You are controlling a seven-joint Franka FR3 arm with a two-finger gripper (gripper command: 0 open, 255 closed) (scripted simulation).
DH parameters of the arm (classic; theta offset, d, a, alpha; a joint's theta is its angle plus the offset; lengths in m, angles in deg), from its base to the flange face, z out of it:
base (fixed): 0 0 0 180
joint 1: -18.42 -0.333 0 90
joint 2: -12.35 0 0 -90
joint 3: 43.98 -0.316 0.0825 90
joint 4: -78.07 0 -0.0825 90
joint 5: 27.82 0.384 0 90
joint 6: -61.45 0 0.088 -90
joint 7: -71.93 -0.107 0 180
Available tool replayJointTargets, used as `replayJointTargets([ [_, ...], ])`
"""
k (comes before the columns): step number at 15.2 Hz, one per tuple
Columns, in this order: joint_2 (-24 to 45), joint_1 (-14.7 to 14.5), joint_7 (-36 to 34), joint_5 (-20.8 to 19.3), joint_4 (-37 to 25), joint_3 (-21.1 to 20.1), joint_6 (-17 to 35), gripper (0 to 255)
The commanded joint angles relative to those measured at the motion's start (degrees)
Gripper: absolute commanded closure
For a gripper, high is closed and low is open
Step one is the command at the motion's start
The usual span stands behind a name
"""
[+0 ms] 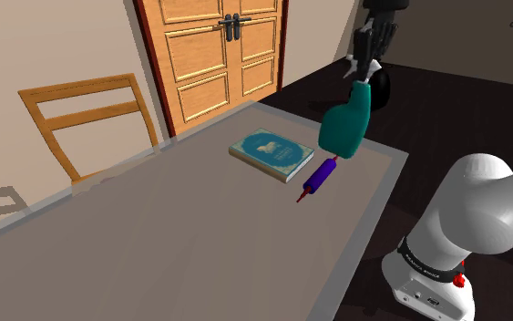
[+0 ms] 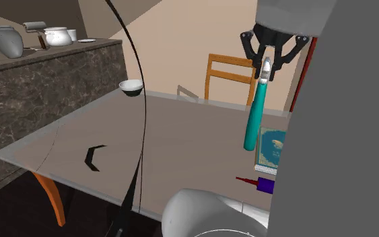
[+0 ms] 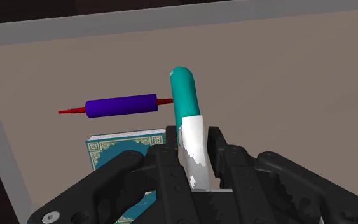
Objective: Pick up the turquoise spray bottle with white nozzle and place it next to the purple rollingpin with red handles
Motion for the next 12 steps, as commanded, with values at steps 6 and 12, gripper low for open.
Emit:
replayJointTargets([
  [6, -7.18, 1.06, 6.66, -4.87, -1.72, 5.85, -8.78, 255],
  [12, -11.03, 1.51, 12.19, -9.59, -4.39, 10.36, -14.76, 255],
])
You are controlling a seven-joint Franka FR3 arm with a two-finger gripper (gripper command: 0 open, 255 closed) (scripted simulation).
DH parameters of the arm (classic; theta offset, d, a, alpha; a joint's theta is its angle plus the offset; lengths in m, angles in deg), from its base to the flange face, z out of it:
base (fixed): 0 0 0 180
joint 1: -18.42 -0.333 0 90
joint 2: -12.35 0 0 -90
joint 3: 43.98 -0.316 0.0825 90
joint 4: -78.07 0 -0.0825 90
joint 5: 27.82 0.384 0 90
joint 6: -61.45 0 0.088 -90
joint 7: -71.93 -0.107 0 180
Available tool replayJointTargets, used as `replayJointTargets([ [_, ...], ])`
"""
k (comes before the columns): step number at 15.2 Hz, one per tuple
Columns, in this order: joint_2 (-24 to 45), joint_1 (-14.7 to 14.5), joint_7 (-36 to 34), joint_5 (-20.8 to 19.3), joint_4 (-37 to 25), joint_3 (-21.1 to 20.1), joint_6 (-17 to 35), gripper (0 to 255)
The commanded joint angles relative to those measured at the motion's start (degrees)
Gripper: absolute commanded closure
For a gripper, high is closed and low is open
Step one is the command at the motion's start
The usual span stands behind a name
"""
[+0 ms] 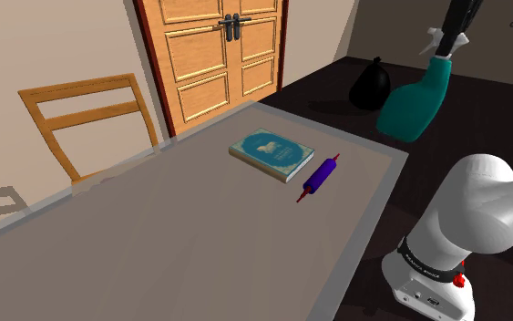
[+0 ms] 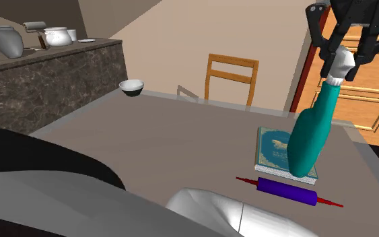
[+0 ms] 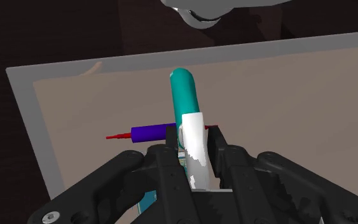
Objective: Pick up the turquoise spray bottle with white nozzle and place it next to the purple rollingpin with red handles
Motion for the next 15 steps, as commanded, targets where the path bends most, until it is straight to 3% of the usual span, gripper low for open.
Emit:
replayJointTargets([
  [1, -1.53, 0.14, 0.43, -0.59, 1.95, 0.45, 0.41, 255],
  [15, -9.22, 0.92, -0.28, -1.70, 17.37, 1.40, 8.15, 255],
])
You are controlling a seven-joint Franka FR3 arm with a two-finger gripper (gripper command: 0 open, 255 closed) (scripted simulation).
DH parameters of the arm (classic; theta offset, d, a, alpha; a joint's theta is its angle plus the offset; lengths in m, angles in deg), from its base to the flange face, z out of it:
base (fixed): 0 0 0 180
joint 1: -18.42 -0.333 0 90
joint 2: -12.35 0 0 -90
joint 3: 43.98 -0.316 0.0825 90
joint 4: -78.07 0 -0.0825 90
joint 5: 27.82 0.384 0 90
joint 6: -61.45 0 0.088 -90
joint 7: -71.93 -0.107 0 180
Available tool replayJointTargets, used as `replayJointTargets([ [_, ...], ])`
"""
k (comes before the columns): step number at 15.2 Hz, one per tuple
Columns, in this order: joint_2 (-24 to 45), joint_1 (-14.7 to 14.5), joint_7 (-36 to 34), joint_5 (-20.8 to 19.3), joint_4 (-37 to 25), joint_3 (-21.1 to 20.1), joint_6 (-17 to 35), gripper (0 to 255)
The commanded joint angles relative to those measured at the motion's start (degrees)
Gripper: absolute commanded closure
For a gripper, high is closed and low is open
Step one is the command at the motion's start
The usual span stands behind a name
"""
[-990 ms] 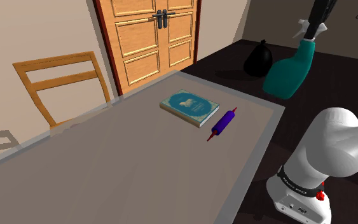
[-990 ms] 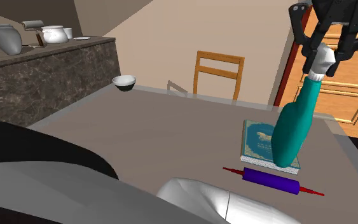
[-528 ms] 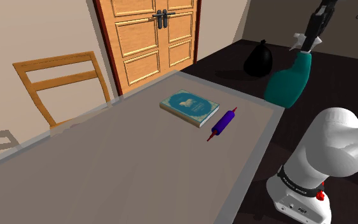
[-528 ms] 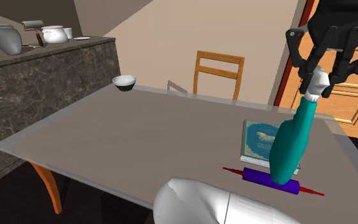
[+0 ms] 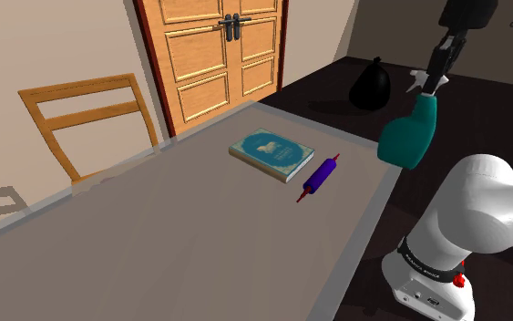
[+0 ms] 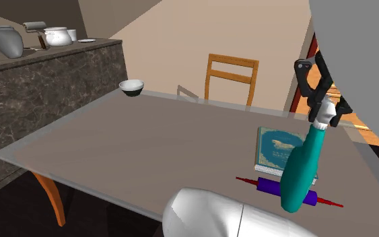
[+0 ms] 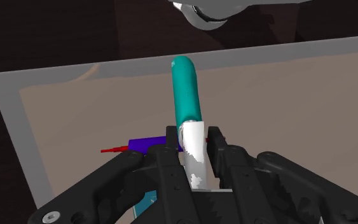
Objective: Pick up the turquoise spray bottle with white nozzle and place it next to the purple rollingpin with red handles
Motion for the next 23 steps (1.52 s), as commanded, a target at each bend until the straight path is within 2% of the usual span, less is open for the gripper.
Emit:
replayJointTargets([
  [1, -1.01, 0.12, -0.15, -0.12, 2.05, 0.09, 1.05, 255],
  [23, -10.80, 2.01, -0.71, -3.22, 23.16, 3.08, 12.35, 255],
])
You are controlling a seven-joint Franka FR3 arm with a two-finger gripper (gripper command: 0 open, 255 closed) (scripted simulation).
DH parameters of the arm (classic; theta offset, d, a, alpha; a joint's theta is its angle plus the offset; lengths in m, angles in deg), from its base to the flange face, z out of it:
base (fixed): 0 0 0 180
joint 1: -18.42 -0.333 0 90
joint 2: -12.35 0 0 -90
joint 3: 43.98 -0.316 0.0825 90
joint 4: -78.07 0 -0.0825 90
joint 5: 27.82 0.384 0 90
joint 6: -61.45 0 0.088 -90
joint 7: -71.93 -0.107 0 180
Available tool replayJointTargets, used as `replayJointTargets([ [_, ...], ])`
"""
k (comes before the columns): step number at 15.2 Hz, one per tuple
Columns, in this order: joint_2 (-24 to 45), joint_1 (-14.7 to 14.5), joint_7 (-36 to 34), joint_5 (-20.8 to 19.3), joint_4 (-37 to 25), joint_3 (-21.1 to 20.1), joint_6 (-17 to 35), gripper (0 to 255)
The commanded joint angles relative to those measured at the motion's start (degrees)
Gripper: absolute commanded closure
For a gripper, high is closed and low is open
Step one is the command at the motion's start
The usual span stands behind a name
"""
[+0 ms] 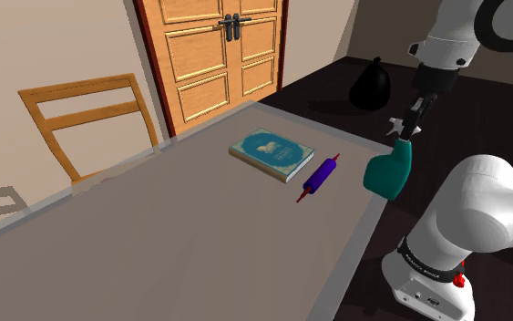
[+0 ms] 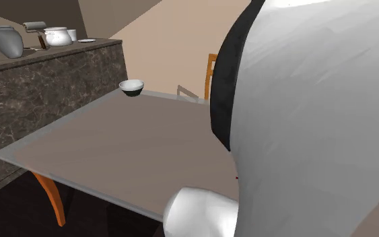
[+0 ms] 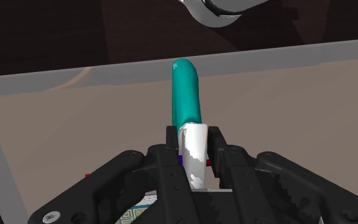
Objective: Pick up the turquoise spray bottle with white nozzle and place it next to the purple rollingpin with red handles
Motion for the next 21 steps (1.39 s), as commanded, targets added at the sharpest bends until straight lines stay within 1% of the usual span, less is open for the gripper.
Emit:
replayJointTargets([
  [1, -0.93, 0.27, 0.01, -0.41, 1.91, 0.39, 0.99, 255],
  [18, -6.11, 3.17, 0.18, -4.77, 16.42, 4.64, 10.13, 255],
  [21, -6.27, 3.36, 0.21, -5.03, 17.06, 4.89, 10.59, 255],
])
